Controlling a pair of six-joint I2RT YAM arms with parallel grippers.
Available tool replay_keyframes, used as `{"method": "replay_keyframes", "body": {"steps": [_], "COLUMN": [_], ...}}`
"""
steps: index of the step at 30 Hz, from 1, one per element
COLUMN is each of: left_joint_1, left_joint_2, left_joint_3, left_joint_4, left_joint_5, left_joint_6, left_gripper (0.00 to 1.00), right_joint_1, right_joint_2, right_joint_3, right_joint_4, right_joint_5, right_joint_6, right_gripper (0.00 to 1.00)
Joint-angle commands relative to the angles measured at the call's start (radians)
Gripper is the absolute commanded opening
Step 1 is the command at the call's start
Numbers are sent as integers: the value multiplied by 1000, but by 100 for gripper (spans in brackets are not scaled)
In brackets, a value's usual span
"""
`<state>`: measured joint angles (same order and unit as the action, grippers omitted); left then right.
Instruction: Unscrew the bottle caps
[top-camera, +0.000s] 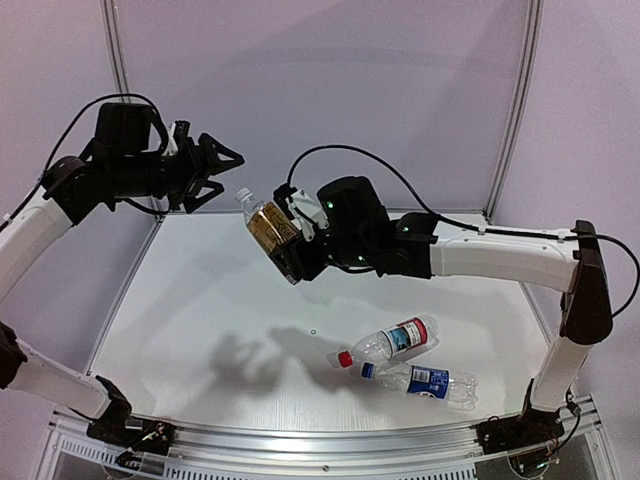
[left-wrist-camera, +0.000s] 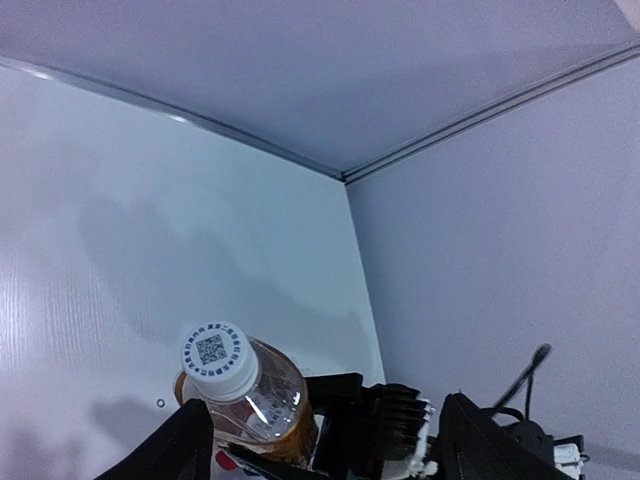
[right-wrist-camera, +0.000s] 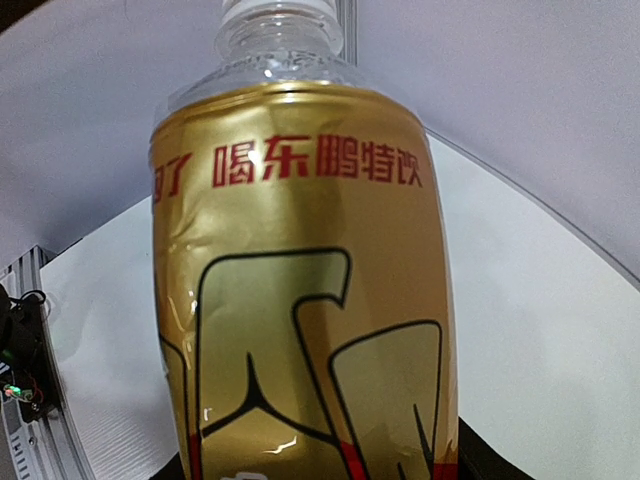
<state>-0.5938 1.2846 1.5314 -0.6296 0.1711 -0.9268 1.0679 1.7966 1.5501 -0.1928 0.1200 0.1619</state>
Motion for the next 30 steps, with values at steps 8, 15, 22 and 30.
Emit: {"method": "replay_keyframes", "body": {"steps": [8,15,22,30], "left_joint_1": [67,126,102,69], "left_joint_2": [-253,-247,-184,-137], "left_joint_3": [-185,-200,-176,-145], "left_joint_4": [169,314,410,427], "left_joint_5": [183,426,519,537], "left_joint_6": [434,430,375,370], "left_gripper": [91,95,94,93], "right_joint_1": [-2,-1,-1,-3], "right_joint_2": [-156,-184,-207,-218], "right_joint_3": [-107,-123,-155,-160], "right_joint_4": [118,180,248,264], "right_joint_5": [-150,-312,-404,-421], "right_joint_6": [52,107,161,173], "right_gripper": [0,0,0,0]}}
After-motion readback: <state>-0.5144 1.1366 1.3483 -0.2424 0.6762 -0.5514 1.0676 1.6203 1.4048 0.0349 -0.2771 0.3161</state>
